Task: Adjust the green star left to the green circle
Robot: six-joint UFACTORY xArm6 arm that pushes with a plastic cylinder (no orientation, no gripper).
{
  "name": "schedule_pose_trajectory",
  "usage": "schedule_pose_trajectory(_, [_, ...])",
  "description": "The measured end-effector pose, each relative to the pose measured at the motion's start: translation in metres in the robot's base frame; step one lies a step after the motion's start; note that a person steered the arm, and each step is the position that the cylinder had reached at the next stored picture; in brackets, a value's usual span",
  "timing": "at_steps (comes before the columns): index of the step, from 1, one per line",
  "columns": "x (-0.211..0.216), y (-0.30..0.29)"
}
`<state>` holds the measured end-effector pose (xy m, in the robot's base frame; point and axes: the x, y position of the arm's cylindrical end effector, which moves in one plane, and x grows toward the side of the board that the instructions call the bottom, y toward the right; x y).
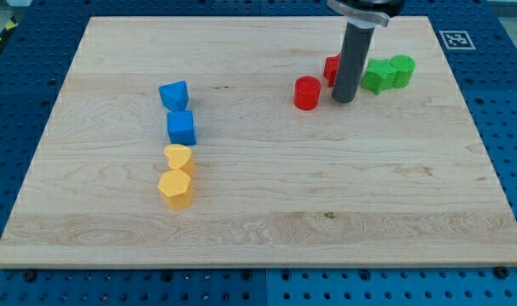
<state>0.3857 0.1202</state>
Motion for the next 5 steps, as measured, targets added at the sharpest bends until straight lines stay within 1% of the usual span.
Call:
schedule_pose_trajectory(1, [0.000,0.000])
schedule_pose_trajectory(3, [0.000,0.048])
schedule_pose_trajectory(4, [0.002,0.048])
schedule_pose_trajectory(5, [0.016,0.069])
